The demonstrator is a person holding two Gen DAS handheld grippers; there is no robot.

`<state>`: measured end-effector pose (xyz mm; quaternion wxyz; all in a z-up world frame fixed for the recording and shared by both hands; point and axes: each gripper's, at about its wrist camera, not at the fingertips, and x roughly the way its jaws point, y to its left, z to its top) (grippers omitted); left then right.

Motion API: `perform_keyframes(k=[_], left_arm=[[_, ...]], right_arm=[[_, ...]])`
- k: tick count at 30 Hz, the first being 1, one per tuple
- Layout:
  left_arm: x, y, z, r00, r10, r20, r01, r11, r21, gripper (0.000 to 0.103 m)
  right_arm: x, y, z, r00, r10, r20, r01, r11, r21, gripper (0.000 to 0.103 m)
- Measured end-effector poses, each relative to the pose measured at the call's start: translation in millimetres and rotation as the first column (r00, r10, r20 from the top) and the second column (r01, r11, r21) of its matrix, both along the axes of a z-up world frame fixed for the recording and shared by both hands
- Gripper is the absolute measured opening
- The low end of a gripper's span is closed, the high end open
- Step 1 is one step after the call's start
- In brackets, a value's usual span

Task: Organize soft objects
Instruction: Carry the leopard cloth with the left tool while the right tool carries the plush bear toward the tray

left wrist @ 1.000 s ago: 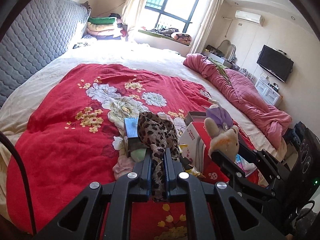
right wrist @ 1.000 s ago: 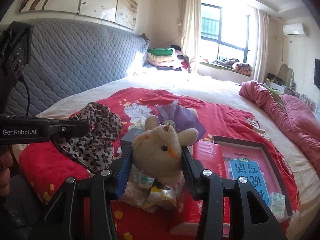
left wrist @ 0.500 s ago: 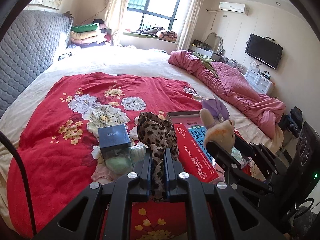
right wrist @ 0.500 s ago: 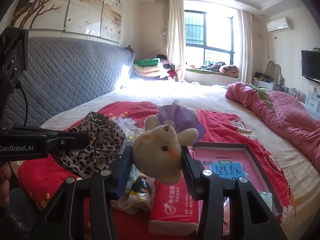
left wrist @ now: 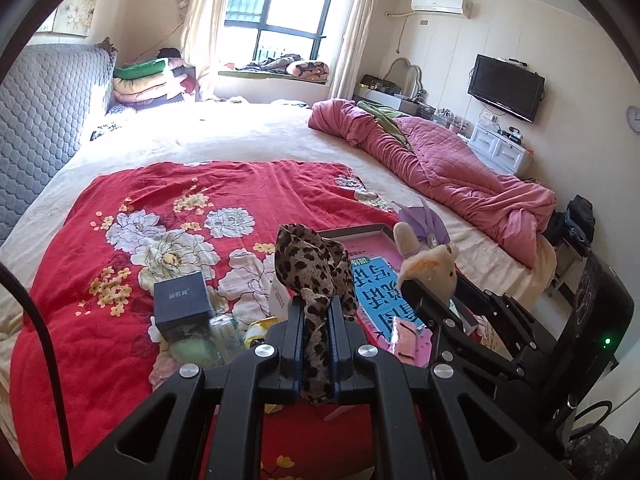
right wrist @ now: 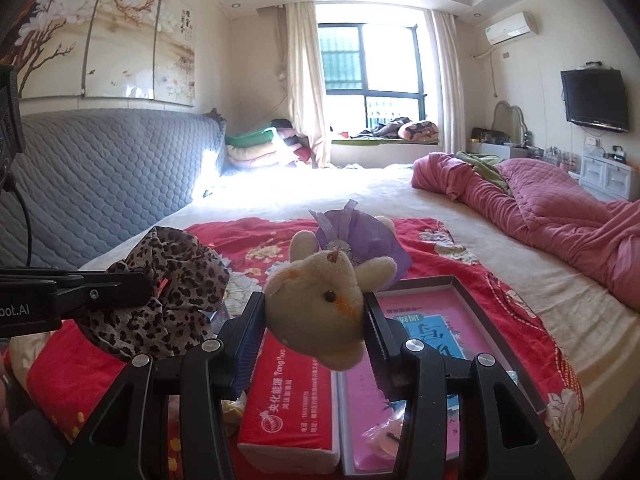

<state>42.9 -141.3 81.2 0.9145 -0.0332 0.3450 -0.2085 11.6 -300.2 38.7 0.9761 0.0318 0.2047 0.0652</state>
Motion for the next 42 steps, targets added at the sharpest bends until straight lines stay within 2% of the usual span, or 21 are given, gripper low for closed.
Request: perform_keyframes(k=[9, 20, 26, 30, 38, 40, 42], left_arm=[[16, -48, 10, 0.998, -0.066, 0.018, 0.066, 0.998, 0.004, 0.010], [34, -98, -10, 0.991, -0.131, -0.019, 0.132, 0.989, 0.062, 0.010], [48, -112, -30, 0.986, -0.148, -0.083, 0.153, 0.986, 0.064, 0.010], [52, -123, -42, 0.982, -0.159, -0.103, 0.169, 0.981, 0.093, 0.010], [69, -139, -74, 0.960, -0.164, -0.227, 0.187, 0.978, 0.087, 0.010], [72, -144, -78, 0.948, -0.192, -0.252, 0.212, 0.976, 0.055, 0.010], [75, -148, -83, 0.929, -0.235, -0.285, 0.242, 0.970, -0.011, 0.010]], right_arm=[[7, -44, 2, 0.993, -0.122, 0.006, 0.122, 0.993, 0.000, 0.049], [10, -99, -16, 0.971, -0.236, -0.041, 0.237, 0.971, 0.030, 0.049], [19, -109, -34, 0.963, -0.244, -0.116, 0.249, 0.968, 0.035, 0.049], [23, -111, -40, 0.962, -0.233, -0.141, 0.241, 0.970, 0.041, 0.049], [26, -117, -49, 0.957, -0.228, -0.180, 0.243, 0.968, 0.061, 0.049], [27, -121, -52, 0.953, -0.233, -0.194, 0.251, 0.965, 0.073, 0.049], [27, -125, -53, 0.950, -0.241, -0.199, 0.261, 0.962, 0.078, 0.049]])
